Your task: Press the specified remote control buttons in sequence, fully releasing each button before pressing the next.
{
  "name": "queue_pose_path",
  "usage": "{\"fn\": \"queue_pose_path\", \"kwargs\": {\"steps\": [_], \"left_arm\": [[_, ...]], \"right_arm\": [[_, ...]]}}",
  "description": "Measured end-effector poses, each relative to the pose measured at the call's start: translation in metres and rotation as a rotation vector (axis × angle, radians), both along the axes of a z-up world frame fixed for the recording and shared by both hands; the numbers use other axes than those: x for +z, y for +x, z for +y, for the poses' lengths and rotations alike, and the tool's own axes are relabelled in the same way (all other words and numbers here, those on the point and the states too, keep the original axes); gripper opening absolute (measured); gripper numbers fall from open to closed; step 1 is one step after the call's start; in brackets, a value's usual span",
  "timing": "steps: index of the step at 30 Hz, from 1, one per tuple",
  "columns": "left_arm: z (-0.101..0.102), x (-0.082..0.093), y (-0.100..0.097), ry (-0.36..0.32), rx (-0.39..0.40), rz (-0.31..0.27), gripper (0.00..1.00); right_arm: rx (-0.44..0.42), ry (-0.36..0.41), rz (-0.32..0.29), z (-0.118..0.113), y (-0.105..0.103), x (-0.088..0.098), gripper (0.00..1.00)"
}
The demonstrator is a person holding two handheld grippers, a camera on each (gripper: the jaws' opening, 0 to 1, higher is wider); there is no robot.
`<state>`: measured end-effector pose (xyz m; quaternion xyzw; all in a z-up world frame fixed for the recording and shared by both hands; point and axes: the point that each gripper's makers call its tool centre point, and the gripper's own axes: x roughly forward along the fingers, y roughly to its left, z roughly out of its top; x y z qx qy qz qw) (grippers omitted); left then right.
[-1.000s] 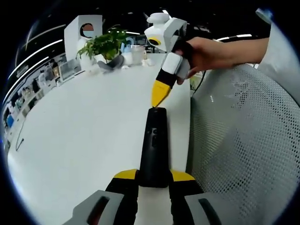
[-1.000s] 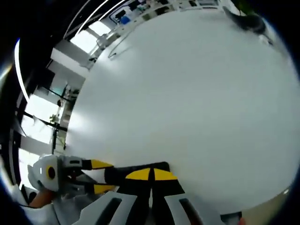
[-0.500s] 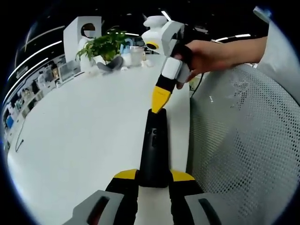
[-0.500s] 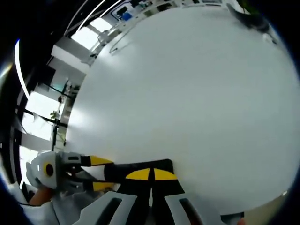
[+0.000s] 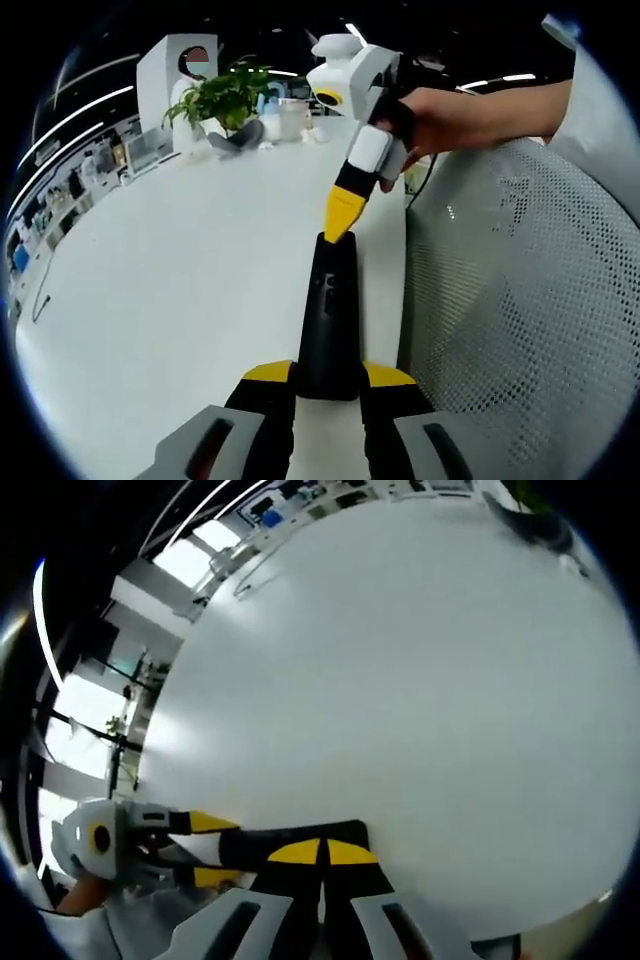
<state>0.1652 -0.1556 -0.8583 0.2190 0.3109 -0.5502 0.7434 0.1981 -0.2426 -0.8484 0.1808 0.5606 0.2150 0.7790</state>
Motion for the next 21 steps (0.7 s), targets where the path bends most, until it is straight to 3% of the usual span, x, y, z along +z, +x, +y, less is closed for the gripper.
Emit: {"fn": "queue_pose_path", "kwargs": {"steps": [4,9,21], "left_arm": [[0.0002,-0.0003,0.0004,0.0,-0.001,-0.001,0.24],[0.0003,-0.0005,0.0006,0.0,-0.003,-0.001,0.24],[-0.0007,-0.0001,0.0005,-0.003,-0.007,-0.003,0.24]], "right_arm": [[0.009,-0.004,-0.003,-0.0003,0.0004,0.0,0.0],[0.009,0.035,0.049,0.003,-0.0037,0.0011,0.0],[0.006,0.064,0.053,0.0075,-0.0035,0.0017,0.0]]}}
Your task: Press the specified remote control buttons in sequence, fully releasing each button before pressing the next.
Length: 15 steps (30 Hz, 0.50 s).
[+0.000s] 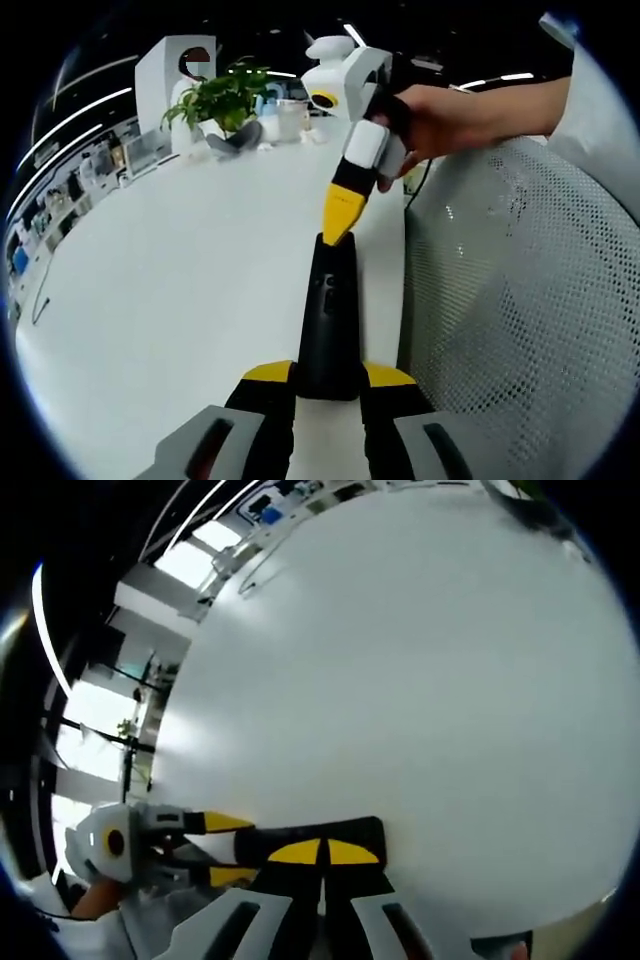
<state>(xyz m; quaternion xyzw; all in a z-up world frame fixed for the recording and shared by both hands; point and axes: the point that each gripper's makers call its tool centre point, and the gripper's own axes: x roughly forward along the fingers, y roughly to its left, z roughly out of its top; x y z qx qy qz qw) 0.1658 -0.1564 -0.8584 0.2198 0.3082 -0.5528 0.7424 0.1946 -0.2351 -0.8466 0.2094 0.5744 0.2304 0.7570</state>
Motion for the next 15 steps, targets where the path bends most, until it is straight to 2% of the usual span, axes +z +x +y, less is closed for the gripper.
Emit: {"fn": "queue_pose_path", "kwargs": {"steps": [5,8,15], "left_arm": [[0.0,0.0003,0.0,-0.003,0.003,0.004,0.24],[0.0006,0.0007,0.0003,-0.012,0.011,0.019,0.24],[0.0008,0.0007,-0.0002,-0.01,0.008,0.011,0.24]], "right_arm": [[0.007,0.022,0.01,0.0025,-0.0008,0.0005,0.0],[0.012,0.013,0.01,0.0021,-0.0006,-0.0013,0.0],[0.023,0.0,-0.002,0.0023,-0.0011,-0.0024,0.0]]}}
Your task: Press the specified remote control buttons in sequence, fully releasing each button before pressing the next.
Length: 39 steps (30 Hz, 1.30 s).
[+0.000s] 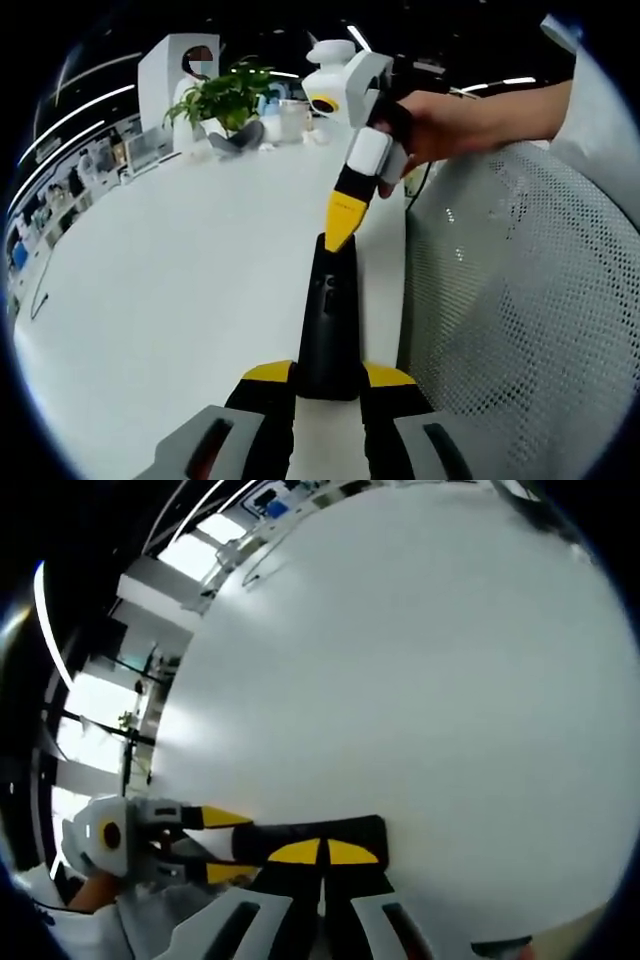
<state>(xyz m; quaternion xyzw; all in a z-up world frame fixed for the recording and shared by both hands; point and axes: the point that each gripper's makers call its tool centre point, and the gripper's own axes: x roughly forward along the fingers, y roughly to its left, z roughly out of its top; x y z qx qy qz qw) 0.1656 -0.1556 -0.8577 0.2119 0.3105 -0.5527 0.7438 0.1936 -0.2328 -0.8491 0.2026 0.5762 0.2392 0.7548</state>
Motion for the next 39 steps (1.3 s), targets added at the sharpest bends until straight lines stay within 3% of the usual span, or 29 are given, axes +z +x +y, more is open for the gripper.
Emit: {"fn": "queue_pose_path", "kwargs": {"steps": [15,22,28,35,39], "left_arm": [[-0.001,0.0,0.0,-0.001,-0.005,-0.004,0.24],[-0.001,0.0,0.0,-0.001,-0.006,-0.006,0.24],[-0.002,0.0,0.0,0.0,-0.006,-0.007,0.24],[-0.001,-0.001,0.001,0.001,-0.007,-0.007,0.24],[-0.001,-0.001,0.001,0.001,-0.006,-0.007,0.24]], "right_arm": [[0.009,-0.005,-0.007,0.0,0.002,0.001,0.0],[0.014,0.026,-0.06,0.008,0.008,0.006,0.0],[0.026,0.055,-0.06,0.015,0.008,0.007,0.0],[0.054,0.015,-0.044,0.015,0.005,0.0,0.0],[0.028,0.019,-0.036,0.014,0.005,-0.001,0.0]]}}
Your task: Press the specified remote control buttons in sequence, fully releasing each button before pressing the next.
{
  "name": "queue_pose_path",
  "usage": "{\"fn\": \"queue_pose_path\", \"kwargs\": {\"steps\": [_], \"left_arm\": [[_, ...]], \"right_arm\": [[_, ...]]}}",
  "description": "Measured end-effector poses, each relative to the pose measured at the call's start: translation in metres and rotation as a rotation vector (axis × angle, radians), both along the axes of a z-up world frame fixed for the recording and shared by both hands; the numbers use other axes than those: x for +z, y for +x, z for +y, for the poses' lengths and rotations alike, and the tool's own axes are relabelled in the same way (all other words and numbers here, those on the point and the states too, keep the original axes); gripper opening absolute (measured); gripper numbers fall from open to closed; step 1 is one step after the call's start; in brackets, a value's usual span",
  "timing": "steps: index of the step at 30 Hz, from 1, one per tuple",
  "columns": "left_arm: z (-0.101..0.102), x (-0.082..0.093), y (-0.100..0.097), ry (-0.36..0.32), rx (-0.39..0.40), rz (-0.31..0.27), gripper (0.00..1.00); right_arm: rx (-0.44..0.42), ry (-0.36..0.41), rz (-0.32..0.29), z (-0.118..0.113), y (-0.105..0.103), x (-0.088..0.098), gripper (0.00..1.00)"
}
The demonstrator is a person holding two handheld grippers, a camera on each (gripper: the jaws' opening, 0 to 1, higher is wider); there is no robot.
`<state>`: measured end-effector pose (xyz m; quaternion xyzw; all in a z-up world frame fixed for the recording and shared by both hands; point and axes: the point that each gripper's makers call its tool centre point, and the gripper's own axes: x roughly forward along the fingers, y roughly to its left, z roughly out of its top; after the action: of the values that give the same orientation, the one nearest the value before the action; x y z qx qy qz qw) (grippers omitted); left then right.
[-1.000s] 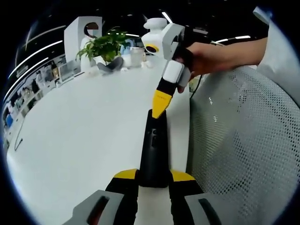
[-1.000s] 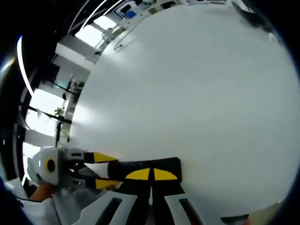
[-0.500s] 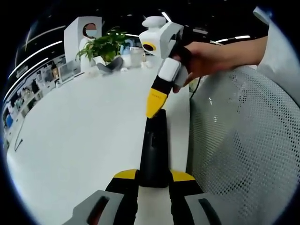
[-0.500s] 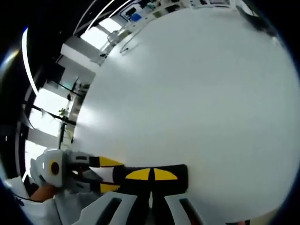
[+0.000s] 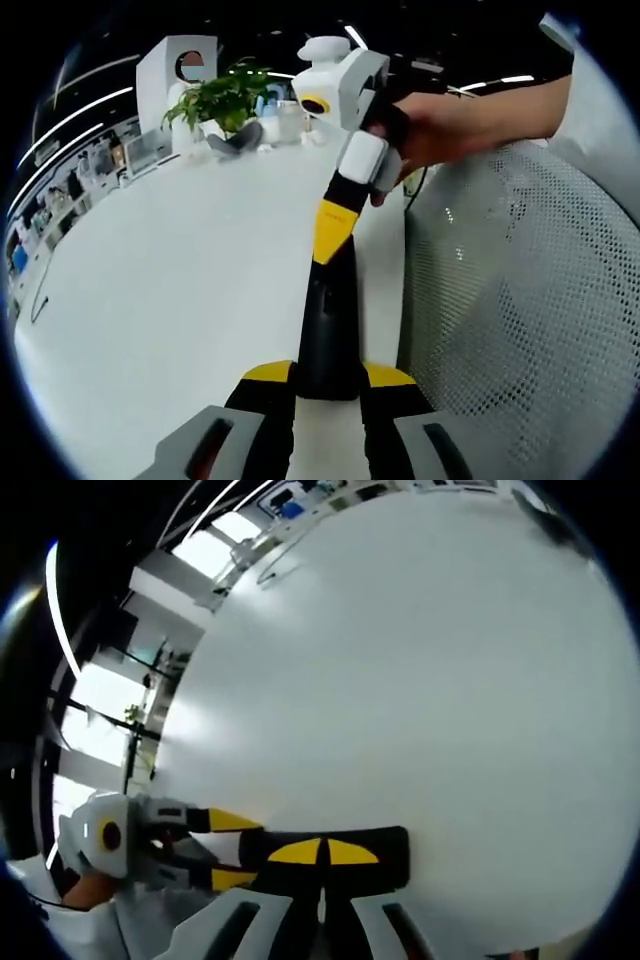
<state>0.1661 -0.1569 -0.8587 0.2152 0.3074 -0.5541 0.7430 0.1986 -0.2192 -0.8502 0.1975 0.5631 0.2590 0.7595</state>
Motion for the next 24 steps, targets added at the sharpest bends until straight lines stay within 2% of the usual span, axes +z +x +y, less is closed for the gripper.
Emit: {"fn": "queue_pose_path", "kwargs": {"steps": [4,9,16,20,24], "left_arm": [[0.0001,-0.0001,0.0001,-0.001,0.002,0.001,0.24],[0.0001,-0.0001,0.0001,0.0,0.001,-0.001,0.24],[-0.0001,-0.0003,0.0002,0.001,0.001,-0.004,0.24],[-0.0003,-0.0002,0.0003,0.001,0.003,-0.005,0.24],[-0.0003,-0.0001,0.0002,0.001,0.003,-0.005,0.24]], "right_arm": [[0.006,-0.019,-0.018,0.0011,-0.0006,-0.0002,0.0],[-0.016,-0.011,-0.003,-0.0002,0.0007,-0.0018,0.0],[-0.014,-0.059,-0.035,0.0008,0.0004,-0.0013,0.0],[-0.032,-0.013,-0.02,-0.0007,0.001,-0.0001,0.0],[-0.028,-0.019,-0.013,0.0002,0.0008,0.0012,0.0]]}}
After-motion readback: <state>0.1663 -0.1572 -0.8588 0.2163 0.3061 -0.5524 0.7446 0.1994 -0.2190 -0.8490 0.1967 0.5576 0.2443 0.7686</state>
